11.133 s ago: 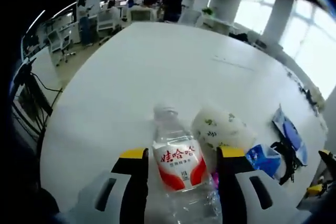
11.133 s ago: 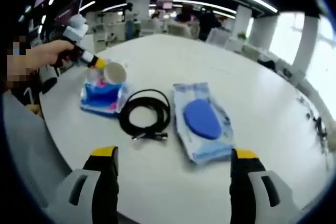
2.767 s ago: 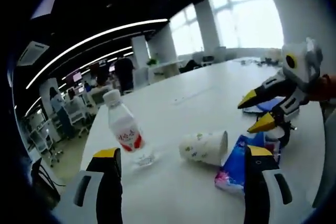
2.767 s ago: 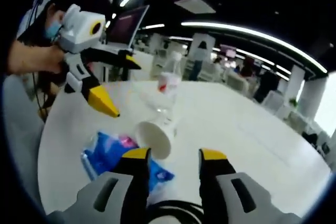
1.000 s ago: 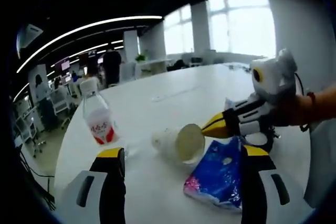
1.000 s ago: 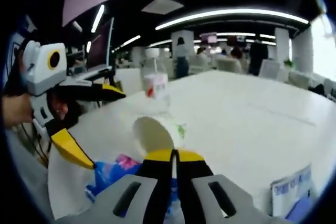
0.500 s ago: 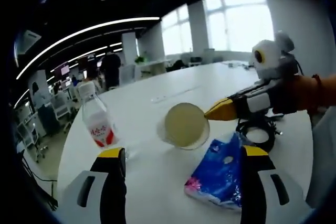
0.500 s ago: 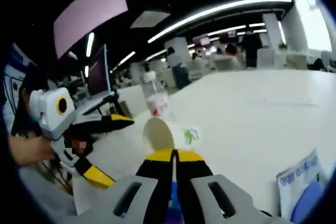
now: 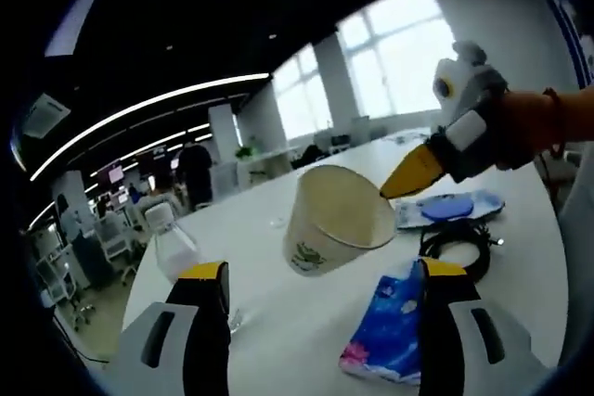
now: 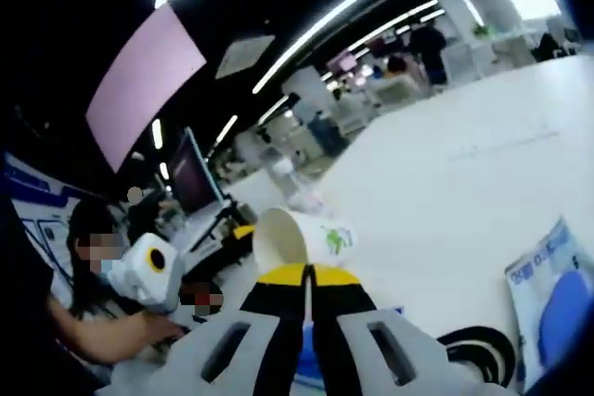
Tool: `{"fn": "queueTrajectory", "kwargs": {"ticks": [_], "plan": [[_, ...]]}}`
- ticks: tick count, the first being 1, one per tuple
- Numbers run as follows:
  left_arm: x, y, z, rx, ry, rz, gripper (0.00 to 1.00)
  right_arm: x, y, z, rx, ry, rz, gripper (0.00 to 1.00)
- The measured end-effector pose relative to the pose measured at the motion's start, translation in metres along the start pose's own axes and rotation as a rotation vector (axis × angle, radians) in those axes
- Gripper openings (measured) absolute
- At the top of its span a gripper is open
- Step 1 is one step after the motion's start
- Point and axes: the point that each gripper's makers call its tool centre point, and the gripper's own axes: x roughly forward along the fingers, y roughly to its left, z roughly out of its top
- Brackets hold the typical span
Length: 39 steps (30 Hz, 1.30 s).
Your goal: Arrange the tabletop items into an orderly group along one side of the table until the central work area is clear of visible clutter.
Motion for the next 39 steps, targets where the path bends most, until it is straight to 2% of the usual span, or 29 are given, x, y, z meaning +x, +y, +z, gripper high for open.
{"fn": "queueTrajectory", "kwargs": {"ticks": [3,8,11,16,21,25,29,33,39], "plan": [[0.000,-0.003,0.005,0.031,-0.019,-0.008,0.73,-0.007,0.005,0.003,0.018,0.007,-0.005,0.00],[0.001,-0.007,0.004,0.053,-0.008,-0.022,0.74,-0.016,0.013,0.002,0.052,0.030,0.000,0.00],[0.001,-0.011,0.008,0.071,-0.021,-0.032,0.74,-0.021,0.018,0.000,0.071,0.048,0.003,0.00],[0.001,-0.013,0.014,0.105,-0.029,-0.035,0.69,-0.029,0.025,-0.002,0.101,0.081,-0.003,0.00],[-0.001,-0.014,0.027,0.134,-0.072,-0.040,0.66,-0.033,0.028,-0.003,0.111,0.100,-0.015,0.00],[-0.001,-0.016,0.031,0.157,-0.082,-0.049,0.64,-0.036,0.031,-0.004,0.114,0.115,-0.019,0.00],[-0.003,-0.020,0.035,0.200,-0.093,-0.071,0.59,-0.039,0.032,-0.006,0.126,0.131,-0.018,0.00],[-0.005,-0.026,0.044,0.203,-0.124,-0.099,0.56,-0.041,0.033,-0.005,0.142,0.136,-0.015,0.00],[-0.007,-0.036,0.050,0.216,-0.128,-0.137,0.49,-0.044,0.037,-0.004,0.176,0.151,0.010,0.00]]}}
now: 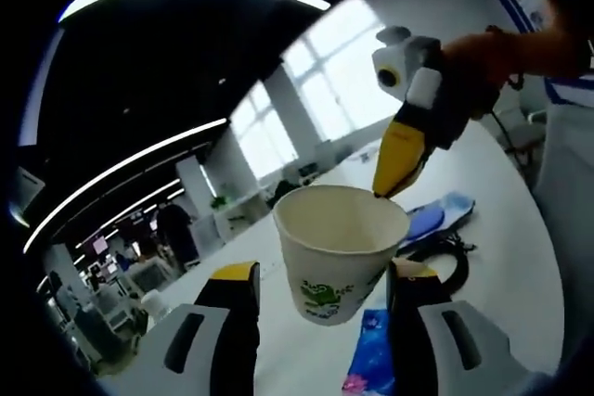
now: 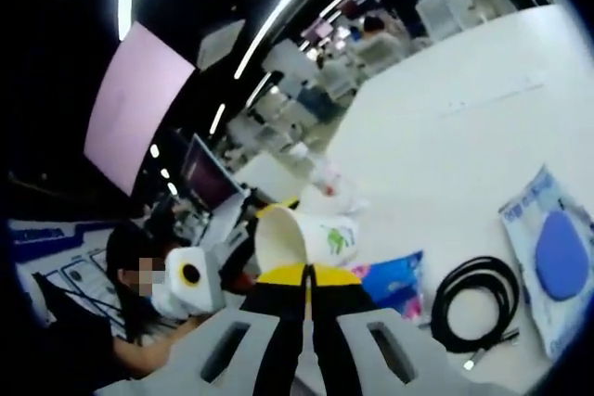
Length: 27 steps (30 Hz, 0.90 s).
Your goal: Arrange the tabletop items into an orderly group along one side of the table until the central work area is clear of visible clutter.
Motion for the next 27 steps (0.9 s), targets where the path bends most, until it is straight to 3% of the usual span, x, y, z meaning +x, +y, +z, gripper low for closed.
{"fn": "queueTrajectory", "kwargs": {"ticks": [5,16,27], "plan": [[-0.002,-0.004,0.006,0.022,-0.013,-0.016,0.48,-0.002,0.003,-0.001,0.008,0.024,0.018,0.00],[-0.004,-0.013,0.007,0.060,0.017,-0.046,0.42,-0.005,0.004,-0.007,0.002,0.058,0.030,0.00],[-0.005,-0.020,0.002,-0.037,0.062,-0.076,0.41,-0.004,-0.001,-0.012,-0.073,0.072,0.008,0.00]]}}
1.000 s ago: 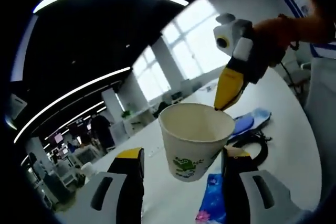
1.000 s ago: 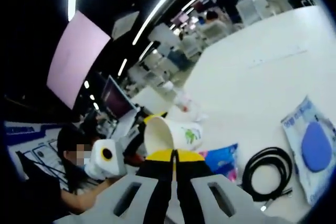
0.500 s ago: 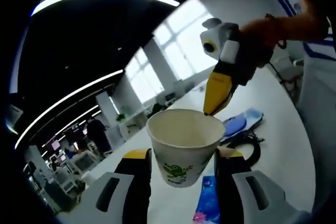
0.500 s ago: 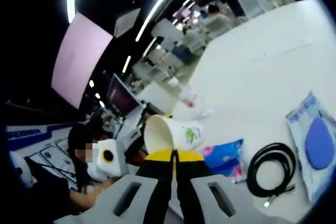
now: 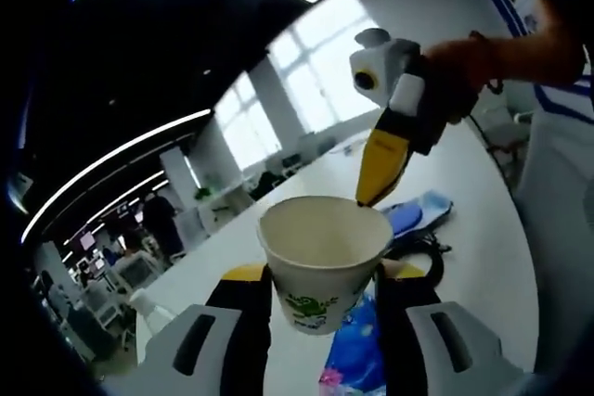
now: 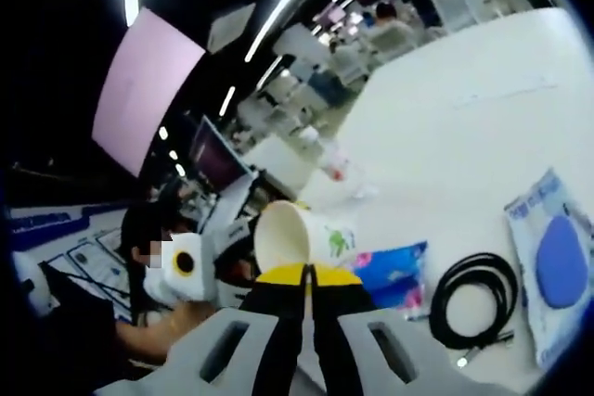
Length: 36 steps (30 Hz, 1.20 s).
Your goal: Arrange the tabletop items into an orderly group along one side of the table until the central work area is clear of visible clutter.
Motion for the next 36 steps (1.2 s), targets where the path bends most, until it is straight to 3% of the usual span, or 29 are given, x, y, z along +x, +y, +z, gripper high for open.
{"fn": "queueTrajectory", "kwargs": {"ticks": [10,16,19,22,28,36], "plan": [[0.000,-0.005,-0.003,-0.145,0.033,-0.017,0.40,0.001,-0.007,0.001,-0.049,-0.008,-0.053,0.00],[-0.004,-0.002,-0.007,-0.232,0.034,-0.006,0.40,0.005,-0.004,0.004,-0.134,-0.029,-0.069,0.01],[-0.005,-0.002,-0.013,-0.334,0.055,-0.005,0.39,0.007,-0.004,0.003,-0.180,-0.021,-0.075,0.01],[-0.006,-0.003,-0.014,-0.367,0.051,-0.013,0.39,0.008,-0.004,0.004,-0.208,-0.033,-0.077,0.04],[-0.005,-0.007,-0.021,-0.455,0.082,-0.017,0.40,0.008,0.000,0.007,-0.264,-0.057,-0.063,0.12],[-0.004,-0.005,-0.024,-0.474,0.072,0.012,0.40,0.003,-0.004,0.011,-0.344,-0.104,-0.091,0.34]]}}
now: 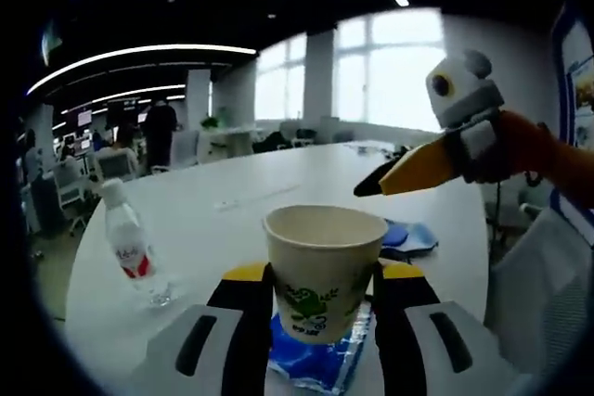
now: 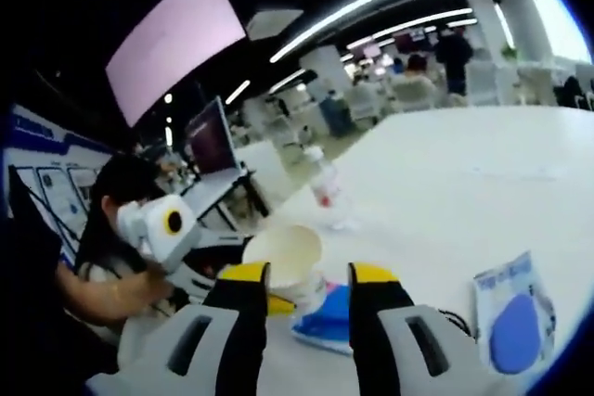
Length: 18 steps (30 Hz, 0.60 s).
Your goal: Arrange the tabletop items into an orderly group along one side of the table until the central work area is clear of visible clutter.
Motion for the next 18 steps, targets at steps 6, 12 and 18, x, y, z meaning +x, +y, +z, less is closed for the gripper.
{"fn": "queueTrajectory", "kwargs": {"ticks": [6,12,18], "plan": [[0.000,0.002,-0.004,-0.030,0.010,0.008,0.40,-0.003,-0.016,-0.002,-0.041,-0.016,-0.070,0.61],[0.001,0.005,-0.006,-0.036,0.005,0.017,0.40,-0.008,-0.026,-0.003,-0.055,-0.033,-0.104,0.71],[0.000,0.010,-0.008,-0.017,0.003,0.042,0.40,-0.013,-0.035,-0.007,-0.085,-0.032,-0.134,0.82]]}}
